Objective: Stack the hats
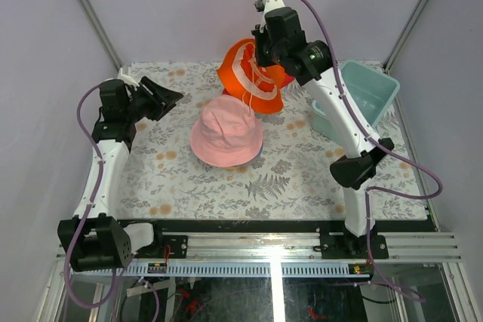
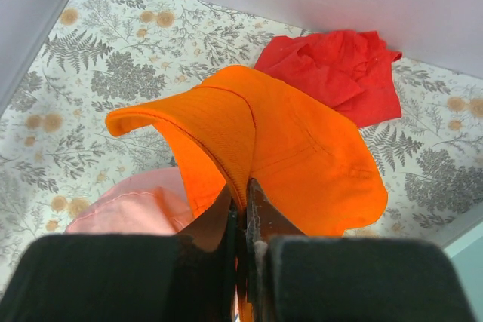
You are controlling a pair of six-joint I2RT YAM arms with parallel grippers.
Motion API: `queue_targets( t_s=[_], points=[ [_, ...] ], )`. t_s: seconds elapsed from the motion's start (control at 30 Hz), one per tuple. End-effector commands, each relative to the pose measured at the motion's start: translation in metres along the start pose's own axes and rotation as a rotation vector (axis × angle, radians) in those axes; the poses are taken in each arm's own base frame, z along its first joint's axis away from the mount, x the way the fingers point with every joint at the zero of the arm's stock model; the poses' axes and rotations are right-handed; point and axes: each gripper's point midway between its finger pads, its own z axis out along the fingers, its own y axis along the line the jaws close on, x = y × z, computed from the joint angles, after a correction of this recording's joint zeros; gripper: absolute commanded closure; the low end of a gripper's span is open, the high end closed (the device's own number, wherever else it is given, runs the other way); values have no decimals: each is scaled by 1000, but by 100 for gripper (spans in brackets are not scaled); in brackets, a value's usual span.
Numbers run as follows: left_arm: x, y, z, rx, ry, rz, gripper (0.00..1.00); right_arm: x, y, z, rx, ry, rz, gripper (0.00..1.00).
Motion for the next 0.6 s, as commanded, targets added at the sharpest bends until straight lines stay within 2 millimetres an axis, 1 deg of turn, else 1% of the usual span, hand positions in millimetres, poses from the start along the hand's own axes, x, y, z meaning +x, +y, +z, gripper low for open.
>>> queue_targets(
  t_s=[0.0,0.17,0.23,0.3,0.37,0.47,0.57],
  points=[
    [6,-2,-9,32,3,24,51,-37,4,-16,51,-135,-71,100],
    [20,10,-10,29,38,-9,51,-55,-9,-17,126,-199,-107,100],
    [24,13,-10,30,49,-16,51,-61,-10,-18,132,-223,-115,100],
    [27,16,-10,25,58,-19,52,-63,-7,-17,131,-233,-125,100],
    [28,17,-9,28,64,-22,52,-57,-2,-10,128,-220,-151,100],
    [31,15,-8,48,78,-40,52,-41,7,5,136,-180,-199,100],
    [37,15,-7,69,91,-65,51,-32,11,18,153,-166,-222,100]
  ],
)
